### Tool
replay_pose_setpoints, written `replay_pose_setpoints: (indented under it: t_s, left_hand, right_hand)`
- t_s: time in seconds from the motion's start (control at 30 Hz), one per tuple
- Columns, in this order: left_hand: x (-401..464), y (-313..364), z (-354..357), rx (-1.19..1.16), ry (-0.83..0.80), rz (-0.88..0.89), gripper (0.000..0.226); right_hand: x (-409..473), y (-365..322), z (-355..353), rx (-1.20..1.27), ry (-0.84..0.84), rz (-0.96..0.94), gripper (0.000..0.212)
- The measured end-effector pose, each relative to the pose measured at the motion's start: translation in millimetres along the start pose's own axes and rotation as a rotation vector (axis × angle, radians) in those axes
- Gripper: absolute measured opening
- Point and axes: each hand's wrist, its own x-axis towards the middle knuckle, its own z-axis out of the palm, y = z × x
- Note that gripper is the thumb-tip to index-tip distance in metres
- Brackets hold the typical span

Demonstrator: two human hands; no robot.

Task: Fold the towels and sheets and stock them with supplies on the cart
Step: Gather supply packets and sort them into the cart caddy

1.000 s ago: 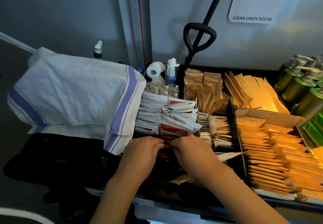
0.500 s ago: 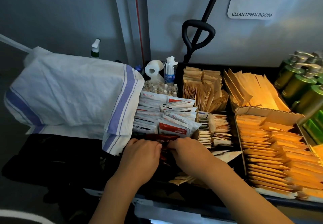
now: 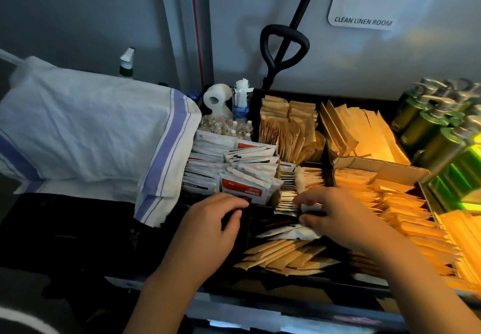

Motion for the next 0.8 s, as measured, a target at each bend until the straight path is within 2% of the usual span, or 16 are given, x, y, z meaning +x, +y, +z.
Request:
replay_pose_setpoints:
  t_s: [0.13, 0.23, 0.37, 0.5, 0.67, 0.8]
  left_hand:
    - [5, 9, 21, 0.017, -0.073, -0.001, 0.023]
    - [10, 12, 33, 0.07, -0.113, -0.028, 0.024]
    - [16, 17, 44, 0.196, -0.108, -0.026, 0.028]
    - [15, 22, 44, 0.188, -0.099, -0.044, 0.028]
    - [11, 22, 35, 0.094, 0.0, -0.105, 0.031]
    - [13, 28, 36, 0.084, 0.031, -0.119, 0.033]
  right_hand:
    - [1, 3, 9, -0.019, -0.013, -0.013, 0.038]
    - [4, -2, 15, -0.104, -0.008, -0.075, 0.028]
    - [15, -10, 17, -0.212, -0.061, -0.115, 0.015]
    - [18, -12, 17, -0.346, -0.033, -0.152, 0.017]
    - [12, -2, 0, -0.26, 0.172, -0.291, 0.016]
    - [12, -5, -11, -0.125, 0.212, -0.334, 0.011]
